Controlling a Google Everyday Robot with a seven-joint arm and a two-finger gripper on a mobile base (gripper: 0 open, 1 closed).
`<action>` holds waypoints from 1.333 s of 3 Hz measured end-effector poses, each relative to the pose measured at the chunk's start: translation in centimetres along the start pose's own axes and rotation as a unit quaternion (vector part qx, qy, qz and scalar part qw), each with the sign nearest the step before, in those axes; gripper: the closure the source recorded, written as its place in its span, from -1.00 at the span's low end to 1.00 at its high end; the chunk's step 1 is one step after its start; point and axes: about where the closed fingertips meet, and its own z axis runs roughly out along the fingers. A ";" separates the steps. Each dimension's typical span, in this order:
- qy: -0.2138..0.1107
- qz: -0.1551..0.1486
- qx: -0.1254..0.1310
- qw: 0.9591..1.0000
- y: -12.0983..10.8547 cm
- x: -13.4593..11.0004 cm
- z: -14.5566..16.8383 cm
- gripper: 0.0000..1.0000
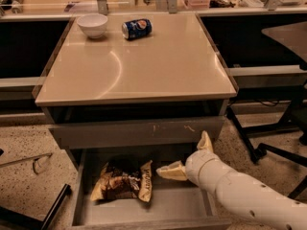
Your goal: Place brown chip bag into middle drawer
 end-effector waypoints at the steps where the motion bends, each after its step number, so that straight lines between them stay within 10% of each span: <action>1: 0.015 -0.001 0.036 0.999 -2.6 -0.4 -1.9 -1.00; 3: 0.027 0.001 0.199 0.980 -14.8 -4.0 -13.4 -1.00; 4: 0.026 -0.001 0.206 0.978 -15.2 -4.3 -14.0 -1.00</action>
Offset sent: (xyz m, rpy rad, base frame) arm -0.0051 -0.2100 0.1701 -0.1910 -0.1557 -0.4702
